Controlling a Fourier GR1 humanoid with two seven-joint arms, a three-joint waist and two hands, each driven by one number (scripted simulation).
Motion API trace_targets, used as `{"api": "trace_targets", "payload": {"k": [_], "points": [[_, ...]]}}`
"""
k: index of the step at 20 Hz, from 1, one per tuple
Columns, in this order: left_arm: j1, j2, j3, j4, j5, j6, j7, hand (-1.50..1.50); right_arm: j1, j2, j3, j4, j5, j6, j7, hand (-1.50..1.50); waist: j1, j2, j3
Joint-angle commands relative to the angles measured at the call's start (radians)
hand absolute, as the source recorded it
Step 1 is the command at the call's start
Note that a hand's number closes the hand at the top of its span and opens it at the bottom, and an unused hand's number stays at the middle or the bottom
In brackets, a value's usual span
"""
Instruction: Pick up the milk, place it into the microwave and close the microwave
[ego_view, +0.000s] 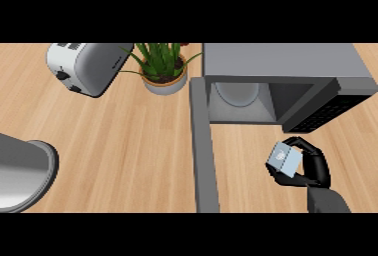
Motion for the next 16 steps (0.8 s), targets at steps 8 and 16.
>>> {"api": "trace_targets", "payload": {"k": [8, 16], "points": [[0.025, -0.052, -0.009, 0.01, -0.047, -0.035, -0.046, -1.5, 0.002, 0.083, 0.132, -0.23, -0.023, 0.125, 0.146, 1.5, -0.017, -0.003, -0.001], [0.015, 0.038, 0.075, -0.035, 0.103, 0.005, 0.084, -1.5, -0.034, 0.148, 0.202, -0.486, 0.002, -0.058, 0.416, 1.5, -0.014, -0.004, -0.001]]}}
